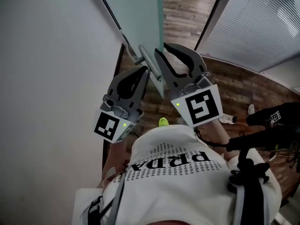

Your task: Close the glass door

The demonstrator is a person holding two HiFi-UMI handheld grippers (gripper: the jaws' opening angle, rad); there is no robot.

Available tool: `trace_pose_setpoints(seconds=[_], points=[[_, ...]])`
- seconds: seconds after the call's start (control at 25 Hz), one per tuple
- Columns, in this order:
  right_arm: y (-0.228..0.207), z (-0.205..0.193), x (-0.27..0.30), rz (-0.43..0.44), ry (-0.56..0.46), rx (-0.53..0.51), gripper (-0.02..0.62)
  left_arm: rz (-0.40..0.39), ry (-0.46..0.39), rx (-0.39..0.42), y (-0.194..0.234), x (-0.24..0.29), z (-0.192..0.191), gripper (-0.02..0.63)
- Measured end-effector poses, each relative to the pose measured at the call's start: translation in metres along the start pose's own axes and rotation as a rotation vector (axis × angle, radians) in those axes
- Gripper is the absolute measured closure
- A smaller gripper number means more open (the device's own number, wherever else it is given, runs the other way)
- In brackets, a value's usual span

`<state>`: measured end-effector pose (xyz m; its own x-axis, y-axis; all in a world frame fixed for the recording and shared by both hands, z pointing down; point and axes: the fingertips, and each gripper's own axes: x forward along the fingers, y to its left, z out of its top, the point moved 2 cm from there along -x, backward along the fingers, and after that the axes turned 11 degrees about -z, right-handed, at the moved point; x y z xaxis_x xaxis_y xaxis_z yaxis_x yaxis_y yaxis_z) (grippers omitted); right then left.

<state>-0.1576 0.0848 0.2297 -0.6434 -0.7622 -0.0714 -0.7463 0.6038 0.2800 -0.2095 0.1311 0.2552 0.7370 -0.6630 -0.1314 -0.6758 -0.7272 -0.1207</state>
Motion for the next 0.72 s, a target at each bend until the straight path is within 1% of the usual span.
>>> trace_pose_setpoints(seconds=[0.08, 0.16, 0.32, 0.44, 0.56, 0.64, 0.72], points=[[-0.005, -0.001, -0.003, 0.011, -0.006, 0.007, 0.534, -0.008, -0.01, 0.016, -0.002, 0.009, -0.001, 0.604], [-0.022, -0.002, -0.003, 0.017, -0.007, 0.016, 0.534, -0.017, -0.001, 0.011, -0.003, 0.029, 0.0, 0.604], [-0.082, -0.001, 0.003, 0.036, 0.005, 0.053, 0.534, -0.017, 0.043, 0.002, 0.0, 0.093, 0.011, 0.606], [-0.126, 0.01, 0.004, 0.062, 0.01, 0.088, 0.534, 0.003, 0.069, 0.001, -0.002, 0.138, 0.032, 0.606], [-0.146, 0.022, 0.002, 0.093, -0.003, 0.087, 0.534, 0.029, 0.079, 0.015, -0.005, 0.158, 0.047, 0.606], [-0.144, 0.012, 0.006, 0.114, -0.011, 0.065, 0.534, 0.051, 0.072, 0.017, -0.001, 0.159, 0.036, 0.606], [-0.139, -0.009, 0.014, 0.137, -0.022, 0.049, 0.534, 0.081, 0.067, 0.014, 0.006, 0.16, 0.011, 0.606]])
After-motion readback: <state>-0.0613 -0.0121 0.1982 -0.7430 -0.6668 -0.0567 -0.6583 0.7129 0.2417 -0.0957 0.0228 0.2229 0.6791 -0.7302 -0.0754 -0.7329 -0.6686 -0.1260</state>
